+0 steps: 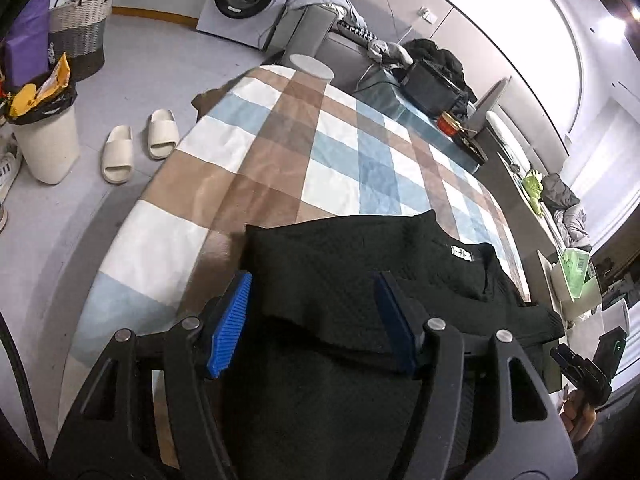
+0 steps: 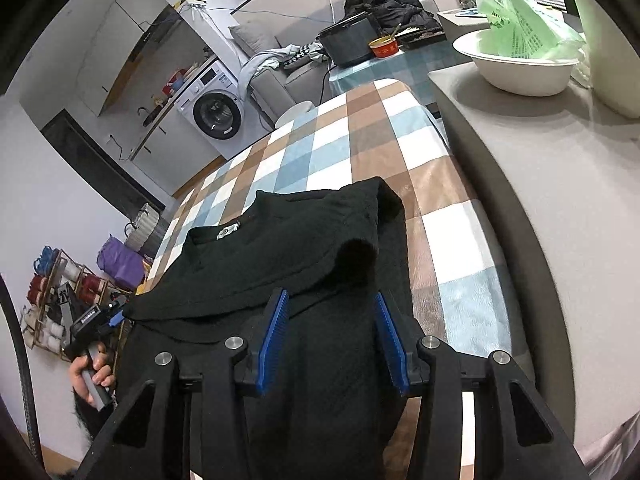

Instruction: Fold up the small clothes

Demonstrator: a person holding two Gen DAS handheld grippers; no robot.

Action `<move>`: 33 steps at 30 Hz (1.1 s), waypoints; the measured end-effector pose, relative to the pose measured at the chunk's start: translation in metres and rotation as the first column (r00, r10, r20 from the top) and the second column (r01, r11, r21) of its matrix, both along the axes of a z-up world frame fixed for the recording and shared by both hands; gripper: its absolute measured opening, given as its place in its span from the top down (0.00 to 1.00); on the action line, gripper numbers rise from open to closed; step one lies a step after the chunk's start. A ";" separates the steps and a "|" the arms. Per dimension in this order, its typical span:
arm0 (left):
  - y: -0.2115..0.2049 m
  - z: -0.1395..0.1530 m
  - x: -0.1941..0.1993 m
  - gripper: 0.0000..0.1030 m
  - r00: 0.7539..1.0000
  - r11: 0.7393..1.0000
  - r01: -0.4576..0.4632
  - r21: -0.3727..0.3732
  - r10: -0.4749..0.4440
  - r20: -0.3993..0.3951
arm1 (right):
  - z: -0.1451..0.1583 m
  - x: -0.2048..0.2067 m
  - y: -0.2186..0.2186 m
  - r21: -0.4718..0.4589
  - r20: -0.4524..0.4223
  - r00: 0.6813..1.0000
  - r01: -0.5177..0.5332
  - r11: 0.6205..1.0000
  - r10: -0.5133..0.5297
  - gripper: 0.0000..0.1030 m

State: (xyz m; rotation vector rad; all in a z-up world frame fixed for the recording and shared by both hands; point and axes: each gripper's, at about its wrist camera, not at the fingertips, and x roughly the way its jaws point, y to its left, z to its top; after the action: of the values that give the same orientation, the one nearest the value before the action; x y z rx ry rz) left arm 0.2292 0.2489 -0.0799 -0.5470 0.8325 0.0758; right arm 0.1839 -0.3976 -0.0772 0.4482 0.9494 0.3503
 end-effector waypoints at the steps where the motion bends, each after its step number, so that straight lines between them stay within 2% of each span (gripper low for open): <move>1: -0.001 -0.001 0.003 0.46 1.000 1.000 0.001 0.003 -0.001 -0.007 | 0.000 0.002 -0.001 0.000 0.000 1.000 0.003 1.000 -0.003 0.56; 3: -0.001 -0.003 0.009 0.63 1.000 1.000 0.000 0.002 0.000 -0.023 | 0.002 0.006 -0.001 0.004 0.006 1.000 0.009 1.000 -0.009 0.55; 6: -0.001 -0.007 0.014 0.82 0.999 1.000 0.003 0.001 -0.003 -0.032 | 0.004 0.007 -0.002 0.010 0.008 1.000 0.022 1.000 -0.022 0.51; 9: 0.002 -0.007 0.014 0.91 1.000 1.000 0.000 0.003 0.000 -0.016 | 0.005 0.013 -0.003 0.026 0.014 0.999 0.029 0.999 -0.029 0.51; 11: 0.004 -0.006 0.014 0.94 1.000 1.000 -0.001 -0.004 0.001 -0.003 | 0.004 0.022 -0.004 0.032 0.033 0.999 0.040 0.999 -0.041 0.52; 12: 0.005 -0.005 0.015 0.94 1.000 1.000 0.001 -0.010 -0.001 0.004 | 0.003 0.027 -0.003 0.024 0.036 0.998 0.052 0.998 -0.052 0.57; 13: 0.006 -0.004 0.015 0.94 1.000 1.000 0.002 -0.013 -0.002 0.009 | 0.001 0.032 -0.002 0.011 0.036 0.998 0.057 0.998 -0.057 0.78; 14: 0.007 -0.002 0.015 0.95 1.000 1.000 0.003 -0.014 -0.003 0.016 | -0.001 0.039 -0.001 0.007 0.030 0.998 0.056 0.998 -0.056 0.88; 15: 0.007 0.000 0.015 0.95 1.000 1.000 0.003 -0.013 -0.002 0.025 | -0.005 0.045 0.000 0.015 0.012 0.998 0.054 0.998 -0.054 0.92; 18: 0.011 0.012 0.014 0.95 0.998 1.000 0.002 -0.024 0.000 0.068 | -0.001 0.052 0.001 0.058 0.041 0.997 0.063 0.996 -0.065 0.93; 22: 0.015 0.032 0.018 0.95 0.992 0.999 0.004 -0.037 0.000 0.124 | 0.023 0.056 -0.004 0.111 0.133 0.986 0.085 0.990 -0.099 0.93; 26: 0.018 0.048 0.034 0.96 0.988 0.999 0.009 -0.032 -0.004 0.154 | 0.046 0.068 -0.006 0.142 0.179 0.976 0.098 0.985 -0.123 0.93; 31: 0.030 0.038 0.070 0.95 0.993 0.998 -0.020 -0.061 0.027 0.117 | 0.043 0.106 -0.003 0.120 0.127 0.980 0.140 0.983 -0.155 0.93; 33: 0.033 0.024 0.085 0.95 0.998 0.999 -0.033 -0.041 0.035 0.052 | 0.031 0.122 -0.001 0.105 0.082 0.983 0.156 0.982 -0.165 0.93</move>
State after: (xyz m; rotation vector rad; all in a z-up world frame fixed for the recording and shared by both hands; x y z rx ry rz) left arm 0.3145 0.2817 -0.0559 -0.5990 0.7752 0.0756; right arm 0.3064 -0.3982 -0.0463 0.5904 0.8045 0.2692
